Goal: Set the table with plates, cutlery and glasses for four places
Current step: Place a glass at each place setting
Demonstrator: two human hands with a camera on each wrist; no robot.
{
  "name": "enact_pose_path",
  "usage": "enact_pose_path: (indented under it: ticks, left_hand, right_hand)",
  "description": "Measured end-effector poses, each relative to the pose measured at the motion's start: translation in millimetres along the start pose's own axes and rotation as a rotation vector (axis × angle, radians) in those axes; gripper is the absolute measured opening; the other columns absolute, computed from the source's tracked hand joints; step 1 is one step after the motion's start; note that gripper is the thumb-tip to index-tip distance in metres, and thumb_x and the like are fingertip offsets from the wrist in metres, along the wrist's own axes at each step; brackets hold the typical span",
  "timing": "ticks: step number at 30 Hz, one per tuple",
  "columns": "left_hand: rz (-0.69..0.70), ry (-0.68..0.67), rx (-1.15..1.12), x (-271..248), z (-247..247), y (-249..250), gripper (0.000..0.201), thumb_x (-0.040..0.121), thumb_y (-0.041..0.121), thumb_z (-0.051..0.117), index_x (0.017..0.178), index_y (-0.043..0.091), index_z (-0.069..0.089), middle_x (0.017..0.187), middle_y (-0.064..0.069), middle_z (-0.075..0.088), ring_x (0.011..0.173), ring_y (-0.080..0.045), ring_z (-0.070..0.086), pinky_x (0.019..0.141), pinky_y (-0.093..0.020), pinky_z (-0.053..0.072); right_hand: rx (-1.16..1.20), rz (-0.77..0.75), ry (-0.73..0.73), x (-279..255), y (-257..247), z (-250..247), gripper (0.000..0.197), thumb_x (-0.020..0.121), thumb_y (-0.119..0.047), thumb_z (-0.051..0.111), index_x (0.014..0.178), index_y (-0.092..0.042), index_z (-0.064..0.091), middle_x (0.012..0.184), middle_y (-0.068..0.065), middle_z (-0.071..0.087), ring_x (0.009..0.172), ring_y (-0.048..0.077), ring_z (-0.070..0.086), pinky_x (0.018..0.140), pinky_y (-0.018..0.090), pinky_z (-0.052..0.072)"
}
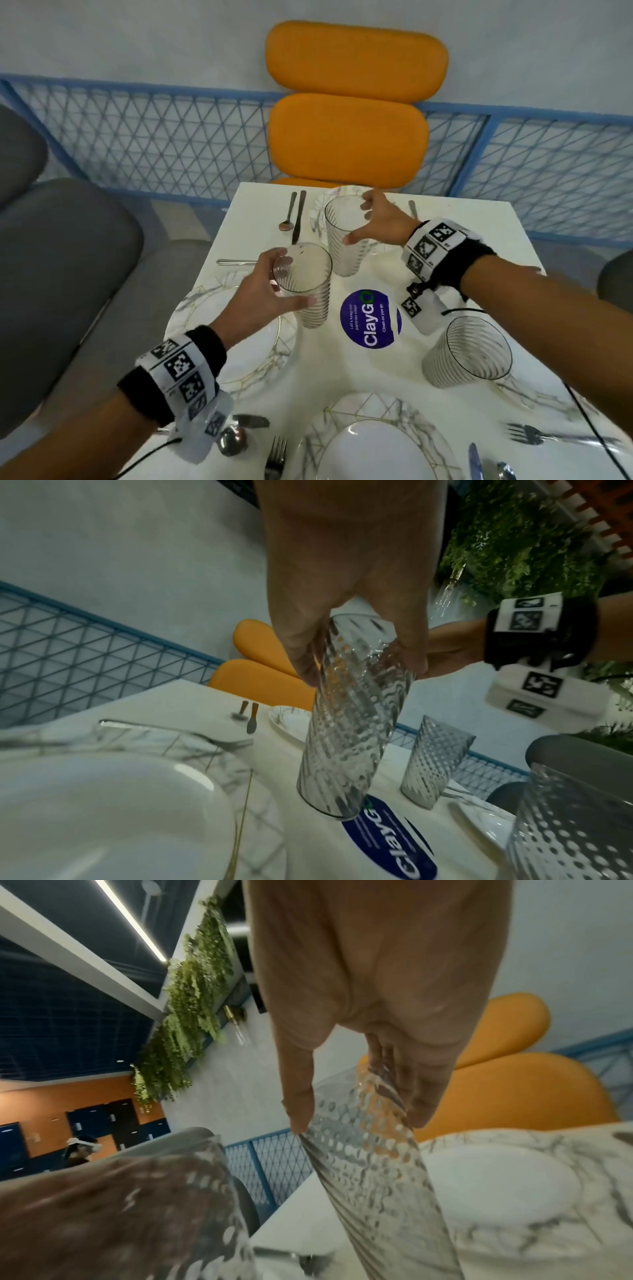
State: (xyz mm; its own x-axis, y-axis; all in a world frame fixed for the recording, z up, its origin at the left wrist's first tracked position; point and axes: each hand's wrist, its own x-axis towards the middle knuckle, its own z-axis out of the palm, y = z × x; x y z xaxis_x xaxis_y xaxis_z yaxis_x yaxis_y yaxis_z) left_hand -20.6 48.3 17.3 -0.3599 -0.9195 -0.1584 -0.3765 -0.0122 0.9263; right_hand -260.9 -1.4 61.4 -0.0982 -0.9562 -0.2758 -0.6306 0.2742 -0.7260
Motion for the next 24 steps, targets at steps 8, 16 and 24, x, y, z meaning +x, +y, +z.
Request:
enact_pose_path:
  ticks: [8,16,24]
  left_hand:
    - [0.022,-0.035,0.008,-43.1,18.6,-42.7,0.084,0.061,0.018,0.087,0.122,0.036,0.034,0.118,0.024,0.049,0.106,0.002,0.054,0.083,-0.012,0.048]
    - [0.021,-0.109,0.026,-52.8,42.9,-52.5,0.087,0.062,0.028,0.086,0.125,0.041,0.028,0.123,0.023,0.048,0.114,-0.005,0.053,0.09,-0.013,0.045]
    - [0.019,-0.126,0.077,-50.0,45.4,-52.6,0.092,0.061,0.035,0.086,0.131,0.039,0.026,0.13,0.019,0.045,0.117,-0.007,0.051,0.099,-0.024,0.044]
  right_hand:
    - [0.076,0.031,-0.066,3.4,10.1,70.2,0.097,0.066,-0.008,0.082,0.139,-0.002,0.018,0.141,0.019,0.033,0.13,0.029,0.036,0.107,0.039,0.036]
    - [0.126,0.018,-0.078,5.7,13.4,79.6,0.101,0.065,-0.003,0.081,0.141,-0.006,0.015,0.141,0.017,0.033,0.132,0.029,0.034,0.109,0.039,0.033]
    - [0.094,0.013,-0.081,5.9,18.2,75.5,0.102,0.065,-0.004,0.081,0.143,-0.007,0.016,0.143,0.016,0.033,0.134,0.028,0.033,0.11,0.039,0.032]
